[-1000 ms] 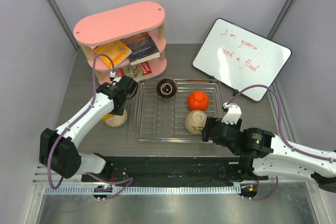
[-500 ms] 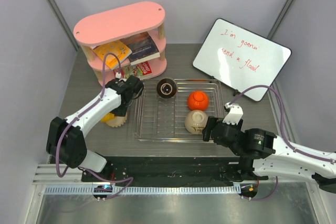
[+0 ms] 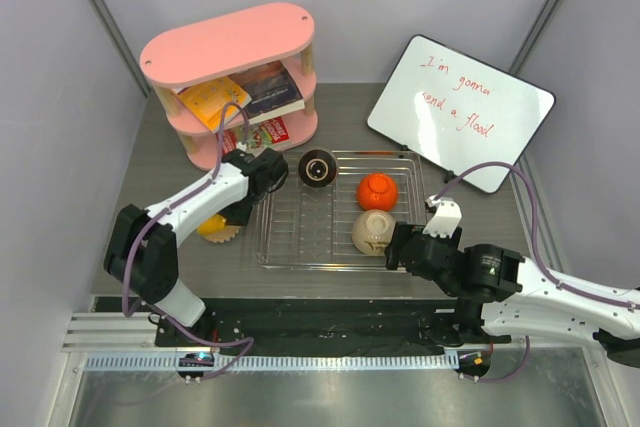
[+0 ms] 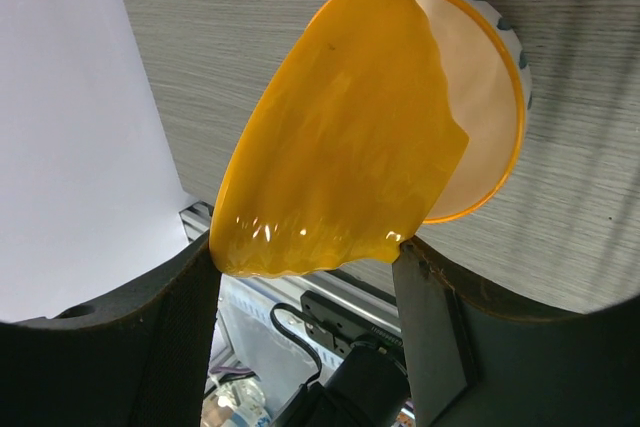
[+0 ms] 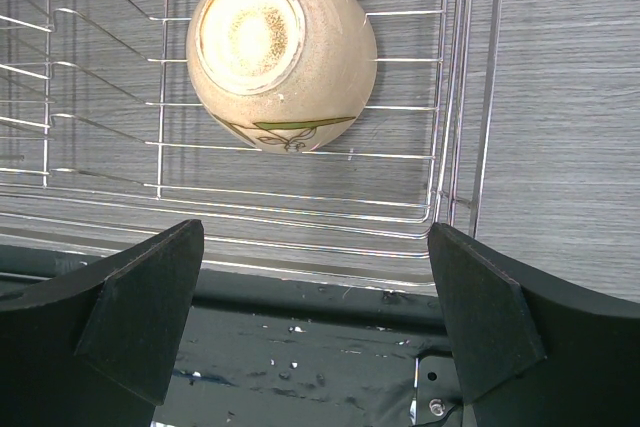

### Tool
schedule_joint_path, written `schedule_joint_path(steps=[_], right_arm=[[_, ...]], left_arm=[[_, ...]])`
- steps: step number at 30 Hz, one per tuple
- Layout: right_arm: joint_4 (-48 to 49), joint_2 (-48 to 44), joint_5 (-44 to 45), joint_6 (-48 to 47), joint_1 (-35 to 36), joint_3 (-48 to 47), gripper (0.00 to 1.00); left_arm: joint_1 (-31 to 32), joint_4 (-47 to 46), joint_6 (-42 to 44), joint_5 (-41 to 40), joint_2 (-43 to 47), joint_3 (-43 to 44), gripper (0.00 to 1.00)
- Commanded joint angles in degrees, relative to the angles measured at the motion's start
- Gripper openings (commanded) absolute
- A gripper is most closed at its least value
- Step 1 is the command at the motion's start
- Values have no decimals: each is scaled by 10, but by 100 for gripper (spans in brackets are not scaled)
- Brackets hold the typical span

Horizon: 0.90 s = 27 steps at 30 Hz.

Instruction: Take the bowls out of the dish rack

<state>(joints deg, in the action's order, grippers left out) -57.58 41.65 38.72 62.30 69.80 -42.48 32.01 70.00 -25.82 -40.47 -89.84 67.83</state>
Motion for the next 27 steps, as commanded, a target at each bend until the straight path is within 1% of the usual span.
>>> schedule_joint_path(steps=[1,3,6,9,16,23,27], right_arm=[[1,-4,26,7,1,-11,100],[1,-3,27,7,1,-12,100],[1,-1,27,6,1,-12,100],[2,-1,26,6,1,-11,100],[2,-2,27,5,1,-13,100],[1,2,27,4,2,-14,100],[1,5,27,3,1,-14,100]], left_arm=[[11,31,-19,-15,-10,27,61],[14,36,-21,-15,-17,30,61],[17,39,-23,-16,-25,34,67],[25,43,-25,-17,-32,35,68],[39,41,-18,0,-60,37,81],[54,37,-11,19,-64,35,82],[60,51,-11,28,-60,52,82]])
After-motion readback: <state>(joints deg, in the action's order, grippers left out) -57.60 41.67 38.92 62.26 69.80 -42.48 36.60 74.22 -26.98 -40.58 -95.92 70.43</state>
